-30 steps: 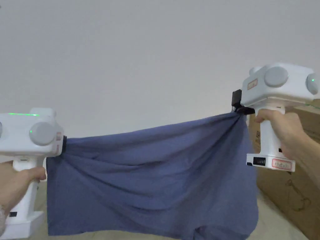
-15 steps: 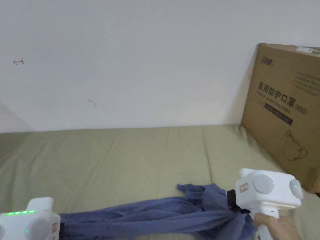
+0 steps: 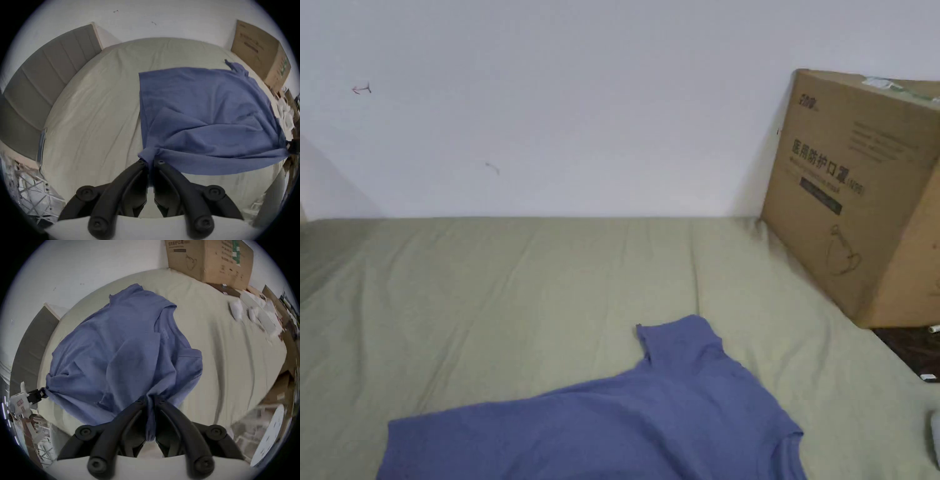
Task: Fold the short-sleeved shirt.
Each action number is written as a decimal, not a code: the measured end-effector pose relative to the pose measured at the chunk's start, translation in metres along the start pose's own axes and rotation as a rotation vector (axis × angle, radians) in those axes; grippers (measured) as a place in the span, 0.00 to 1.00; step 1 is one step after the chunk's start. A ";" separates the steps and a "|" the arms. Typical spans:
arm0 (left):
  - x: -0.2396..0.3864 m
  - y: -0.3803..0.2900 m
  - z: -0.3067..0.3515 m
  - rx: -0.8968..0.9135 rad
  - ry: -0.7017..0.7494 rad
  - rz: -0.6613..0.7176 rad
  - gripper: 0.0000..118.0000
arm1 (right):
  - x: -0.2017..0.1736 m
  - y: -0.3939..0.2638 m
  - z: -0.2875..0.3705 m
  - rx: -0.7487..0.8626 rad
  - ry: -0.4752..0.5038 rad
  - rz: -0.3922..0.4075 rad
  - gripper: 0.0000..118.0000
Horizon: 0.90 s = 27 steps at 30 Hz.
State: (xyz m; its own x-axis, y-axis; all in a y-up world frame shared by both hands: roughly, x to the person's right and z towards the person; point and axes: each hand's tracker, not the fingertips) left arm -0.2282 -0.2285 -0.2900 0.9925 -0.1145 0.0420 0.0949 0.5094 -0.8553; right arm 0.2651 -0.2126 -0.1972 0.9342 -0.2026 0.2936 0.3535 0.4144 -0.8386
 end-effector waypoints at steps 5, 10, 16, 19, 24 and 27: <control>-0.013 -0.025 0.019 0.004 -0.020 0.071 0.33 | -0.004 -0.026 0.007 0.032 -0.007 0.040 0.16; -0.017 -0.016 0.045 0.079 0.012 0.099 0.72 | -0.023 0.000 0.024 0.133 -0.063 0.151 0.58; -0.018 0.009 0.069 0.161 -0.137 0.211 0.70 | -0.049 0.037 0.045 0.240 0.039 0.165 0.57; -0.010 0.011 0.064 0.142 -0.181 0.206 0.09 | -0.063 0.035 0.039 0.248 0.039 0.160 0.03; 0.004 0.003 0.039 0.046 -0.188 0.211 0.00 | -0.071 0.023 0.011 0.176 0.078 0.144 0.00; 0.003 0.010 0.029 0.035 -0.179 0.205 0.00 | -0.080 0.031 0.002 0.173 0.057 0.186 0.00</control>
State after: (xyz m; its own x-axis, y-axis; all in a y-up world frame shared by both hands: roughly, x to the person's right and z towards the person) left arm -0.2222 -0.1991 -0.2835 0.9887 0.1454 -0.0370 -0.1101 0.5357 -0.8372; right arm 0.2012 -0.1823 -0.2456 0.9814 -0.1561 0.1118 0.1837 0.5941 -0.7831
